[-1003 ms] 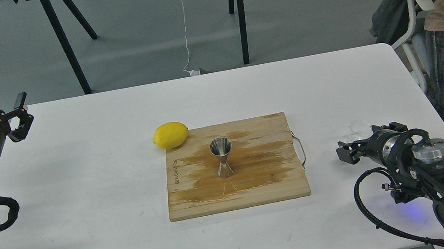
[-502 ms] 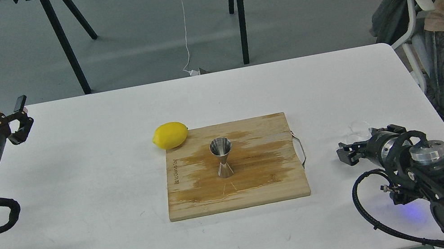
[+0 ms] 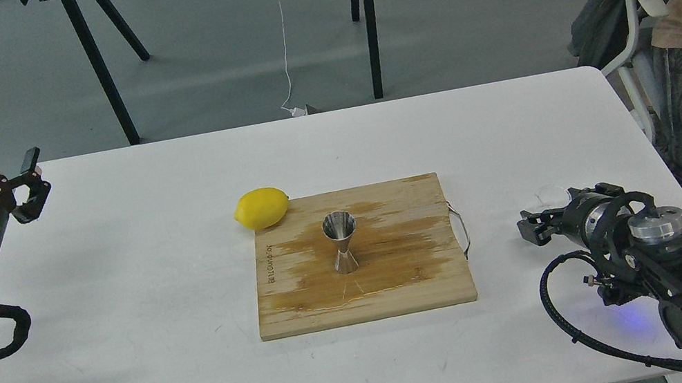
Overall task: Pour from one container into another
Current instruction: 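Move the right gripper to the small clear glass and grasp it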
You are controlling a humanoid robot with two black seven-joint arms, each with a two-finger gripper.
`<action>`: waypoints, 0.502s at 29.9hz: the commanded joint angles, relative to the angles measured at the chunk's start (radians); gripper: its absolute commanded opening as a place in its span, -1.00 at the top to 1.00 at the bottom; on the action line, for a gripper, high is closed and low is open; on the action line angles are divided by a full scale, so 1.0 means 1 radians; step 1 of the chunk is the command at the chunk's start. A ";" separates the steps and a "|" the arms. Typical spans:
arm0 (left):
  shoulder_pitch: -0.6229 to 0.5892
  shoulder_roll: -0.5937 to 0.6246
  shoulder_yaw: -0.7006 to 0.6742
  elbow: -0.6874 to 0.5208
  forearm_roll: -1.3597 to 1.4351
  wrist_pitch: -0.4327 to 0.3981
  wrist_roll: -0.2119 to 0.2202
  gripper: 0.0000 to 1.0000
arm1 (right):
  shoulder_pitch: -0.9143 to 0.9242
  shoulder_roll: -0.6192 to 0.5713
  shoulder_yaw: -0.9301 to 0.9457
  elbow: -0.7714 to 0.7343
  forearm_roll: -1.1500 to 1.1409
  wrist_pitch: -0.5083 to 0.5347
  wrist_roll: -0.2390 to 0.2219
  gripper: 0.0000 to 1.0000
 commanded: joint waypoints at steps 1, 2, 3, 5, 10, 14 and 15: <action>0.000 0.000 0.000 0.000 0.000 0.000 0.000 -0.97 | 0.000 0.000 -0.001 -0.001 -0.001 0.004 0.000 -0.59; 0.000 0.000 0.000 0.003 0.000 0.000 0.000 -0.97 | 0.000 0.000 -0.003 -0.001 -0.001 0.012 0.000 -0.55; 0.000 0.000 0.000 0.005 0.000 0.000 0.000 -0.97 | 0.000 0.000 -0.003 -0.001 -0.001 0.018 0.000 -0.50; 0.000 0.000 0.000 0.008 0.000 0.000 0.000 -0.97 | 0.000 0.000 -0.003 -0.003 -0.001 0.019 0.000 -0.41; 0.000 0.000 0.000 0.010 0.000 0.000 0.000 -0.97 | 0.000 0.003 -0.005 -0.008 -0.020 0.021 -0.002 -0.25; 0.000 0.000 0.000 0.010 0.000 0.000 0.000 -0.97 | -0.001 0.012 -0.005 -0.009 -0.023 0.021 0.000 -0.23; 0.002 -0.001 0.000 0.010 0.000 0.000 0.000 -0.97 | -0.001 0.012 -0.005 -0.009 -0.023 0.021 -0.002 -0.22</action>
